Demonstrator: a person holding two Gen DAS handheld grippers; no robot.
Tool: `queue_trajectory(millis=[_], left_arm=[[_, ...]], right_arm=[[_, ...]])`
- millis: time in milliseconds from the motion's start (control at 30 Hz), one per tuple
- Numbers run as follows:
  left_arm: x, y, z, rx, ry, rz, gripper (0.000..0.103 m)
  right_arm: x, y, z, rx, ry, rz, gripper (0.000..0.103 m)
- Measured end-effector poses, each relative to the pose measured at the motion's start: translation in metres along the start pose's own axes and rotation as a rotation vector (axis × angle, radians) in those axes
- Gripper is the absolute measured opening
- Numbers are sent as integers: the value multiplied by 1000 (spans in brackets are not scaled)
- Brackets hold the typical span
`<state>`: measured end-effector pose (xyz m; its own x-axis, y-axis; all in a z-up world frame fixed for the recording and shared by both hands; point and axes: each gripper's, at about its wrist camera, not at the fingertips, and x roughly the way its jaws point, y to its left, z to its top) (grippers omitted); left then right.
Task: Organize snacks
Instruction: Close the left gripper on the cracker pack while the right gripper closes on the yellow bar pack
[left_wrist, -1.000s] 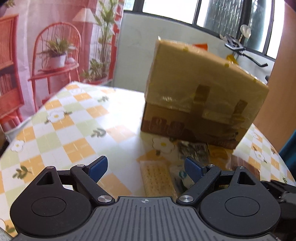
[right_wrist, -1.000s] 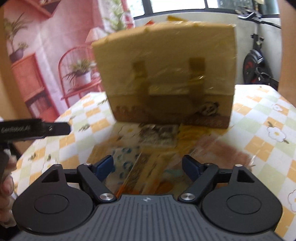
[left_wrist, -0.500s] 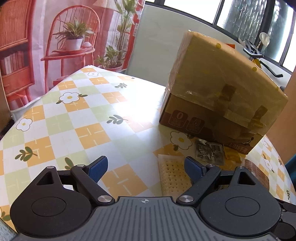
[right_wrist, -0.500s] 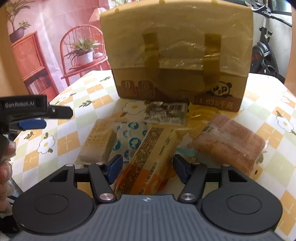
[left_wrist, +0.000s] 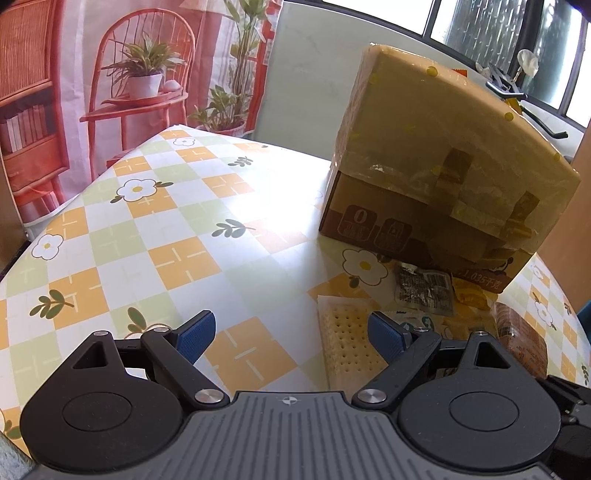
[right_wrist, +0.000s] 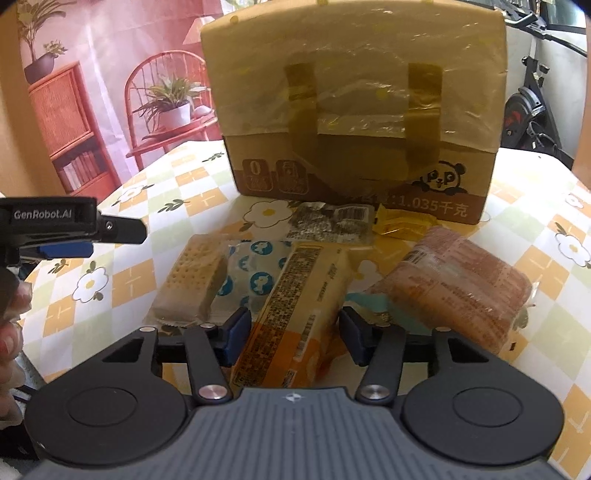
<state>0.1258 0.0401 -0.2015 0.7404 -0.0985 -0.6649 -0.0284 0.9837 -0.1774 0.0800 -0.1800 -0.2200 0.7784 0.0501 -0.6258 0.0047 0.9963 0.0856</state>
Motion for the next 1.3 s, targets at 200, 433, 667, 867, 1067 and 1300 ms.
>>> queue_trajectory(millis=[200,433,667,867,1067,1300], left_arm=[[1,-1,-2,12,8,-5,90],[5,-7,-6,40,21,-31,86],[30,-28,-5,110,110,-55,74],[52,-43,-4,161,149,-45,73],[53,-52,-14,198,155,-22,71],[41,-32,-19,134,117,-11,49]], right_arm=[[-5,-19,0,69,-31,-52,53],[-5,-21,-1,71,-47,-48,50],[-4,-21,-3,77,-58,-33,50],[-6,-24,-4,87,-66,-22,50],[-6,-24,-5,82,-69,-21,50],[-6,-23,-3,79,-72,-17,50]])
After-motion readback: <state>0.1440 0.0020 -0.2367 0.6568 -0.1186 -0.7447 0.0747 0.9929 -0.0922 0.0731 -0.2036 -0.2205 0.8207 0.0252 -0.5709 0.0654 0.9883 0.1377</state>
